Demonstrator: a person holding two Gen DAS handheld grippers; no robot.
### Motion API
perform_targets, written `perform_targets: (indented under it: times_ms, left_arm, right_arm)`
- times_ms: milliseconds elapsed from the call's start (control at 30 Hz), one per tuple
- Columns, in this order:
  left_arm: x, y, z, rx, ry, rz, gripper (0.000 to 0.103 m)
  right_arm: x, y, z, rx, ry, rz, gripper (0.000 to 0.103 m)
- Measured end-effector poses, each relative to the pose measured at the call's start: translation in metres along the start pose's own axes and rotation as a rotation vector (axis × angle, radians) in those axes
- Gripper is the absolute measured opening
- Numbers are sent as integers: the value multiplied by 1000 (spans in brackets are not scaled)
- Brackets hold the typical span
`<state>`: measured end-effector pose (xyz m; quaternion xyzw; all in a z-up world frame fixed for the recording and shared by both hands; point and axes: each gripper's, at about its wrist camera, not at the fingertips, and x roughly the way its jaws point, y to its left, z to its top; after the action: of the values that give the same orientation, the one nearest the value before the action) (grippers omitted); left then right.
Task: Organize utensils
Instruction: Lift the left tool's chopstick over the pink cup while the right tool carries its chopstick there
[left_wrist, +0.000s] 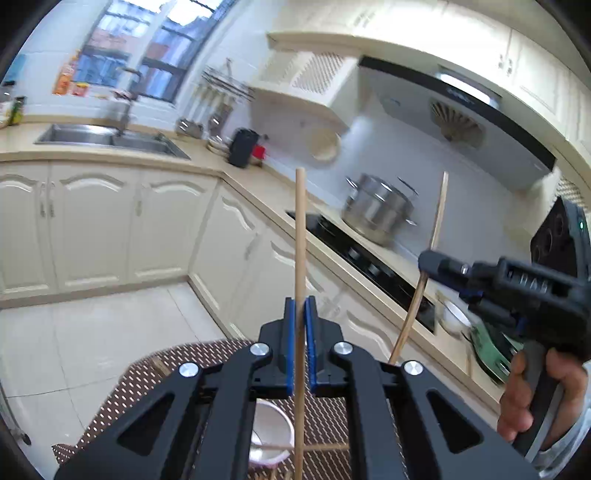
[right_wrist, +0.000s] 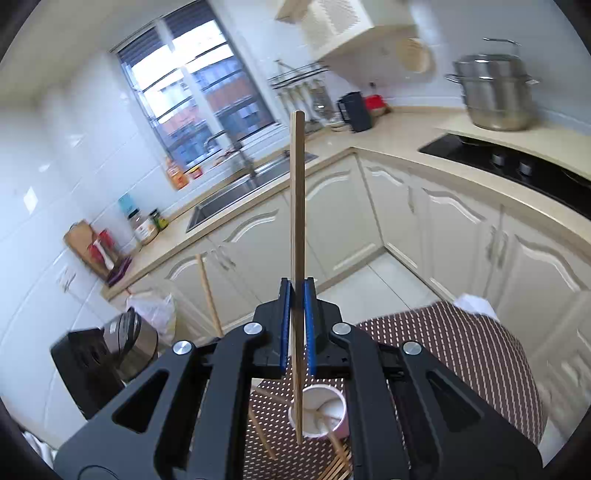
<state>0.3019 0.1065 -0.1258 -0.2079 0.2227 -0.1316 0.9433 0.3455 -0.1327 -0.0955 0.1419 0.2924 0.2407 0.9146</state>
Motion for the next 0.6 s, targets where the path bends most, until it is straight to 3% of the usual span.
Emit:
perform_targets:
  times_ms: [267,600]
  left_arm:
    - [18,-3,-15,7,-86,120,5]
    - [43,9,-50,26,-71,229,5]
  right_arm:
    - [55,-21,-17,-110,72,127,7]
    - [84,-32,-43,-163,131,186,8]
